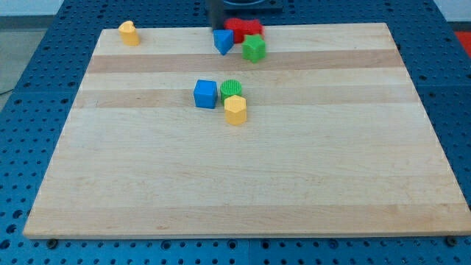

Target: Move your arm to the top of the green circle

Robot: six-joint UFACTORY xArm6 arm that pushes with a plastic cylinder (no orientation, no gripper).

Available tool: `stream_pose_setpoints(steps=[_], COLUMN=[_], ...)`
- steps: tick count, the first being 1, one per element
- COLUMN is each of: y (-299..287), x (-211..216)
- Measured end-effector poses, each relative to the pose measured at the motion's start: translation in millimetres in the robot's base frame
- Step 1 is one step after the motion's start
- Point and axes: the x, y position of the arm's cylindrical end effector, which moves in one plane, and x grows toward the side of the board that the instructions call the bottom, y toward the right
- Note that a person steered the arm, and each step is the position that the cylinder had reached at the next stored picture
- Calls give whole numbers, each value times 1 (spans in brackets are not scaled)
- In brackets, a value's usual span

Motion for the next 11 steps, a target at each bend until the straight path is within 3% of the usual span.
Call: stream_pose_setpoints(steps=[1, 2, 4, 5, 6, 8, 10, 11], y=[84, 128, 100, 94, 92, 3, -25, -86], x=[28, 56, 37, 53, 95, 155, 143, 143])
